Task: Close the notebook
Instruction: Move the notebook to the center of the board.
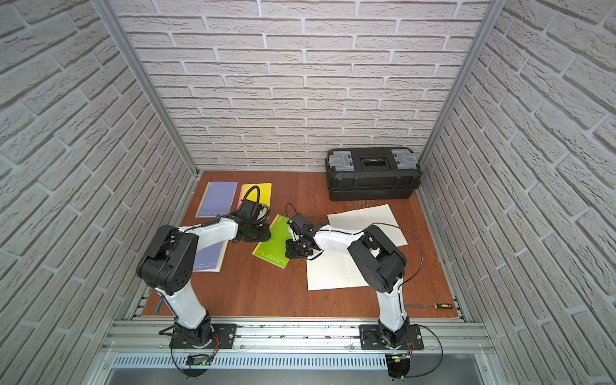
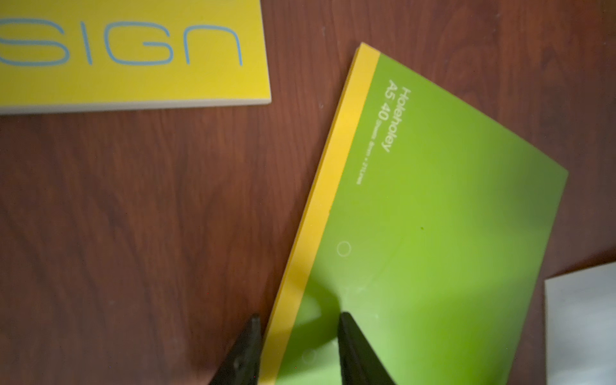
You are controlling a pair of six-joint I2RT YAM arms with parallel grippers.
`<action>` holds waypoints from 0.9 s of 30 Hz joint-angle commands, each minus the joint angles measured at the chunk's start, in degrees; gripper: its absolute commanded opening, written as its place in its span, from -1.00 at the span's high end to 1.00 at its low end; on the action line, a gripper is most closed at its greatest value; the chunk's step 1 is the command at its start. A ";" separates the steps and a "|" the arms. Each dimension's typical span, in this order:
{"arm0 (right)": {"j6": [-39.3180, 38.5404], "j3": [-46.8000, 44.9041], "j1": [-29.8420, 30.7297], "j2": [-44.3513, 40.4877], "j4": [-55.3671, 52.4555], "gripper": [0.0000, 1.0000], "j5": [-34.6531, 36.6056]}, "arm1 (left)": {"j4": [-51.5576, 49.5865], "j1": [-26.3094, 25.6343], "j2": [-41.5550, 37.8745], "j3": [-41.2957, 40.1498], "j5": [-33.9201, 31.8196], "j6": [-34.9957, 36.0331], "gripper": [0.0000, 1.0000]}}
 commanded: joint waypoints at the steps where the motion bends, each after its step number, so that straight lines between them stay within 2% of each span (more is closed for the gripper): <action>1: 0.42 -1.59 0.30 -0.07 -0.57 0.33 2.03 | -1.19 -1.69 -1.82 -2.76 1.43 -1.68 0.22; 17: 0.59 -3.64 0.43 -0.81 0.47 0.39 1.05 | -1.59 -3.72 -12.57 -11.90 -0.66 -7.78 0.22; 27: 1.28 -0.90 3.03 0.87 1.08 0.41 -0.01 | -4.09 -3.79 -13.52 -12.89 -4.49 -8.49 0.21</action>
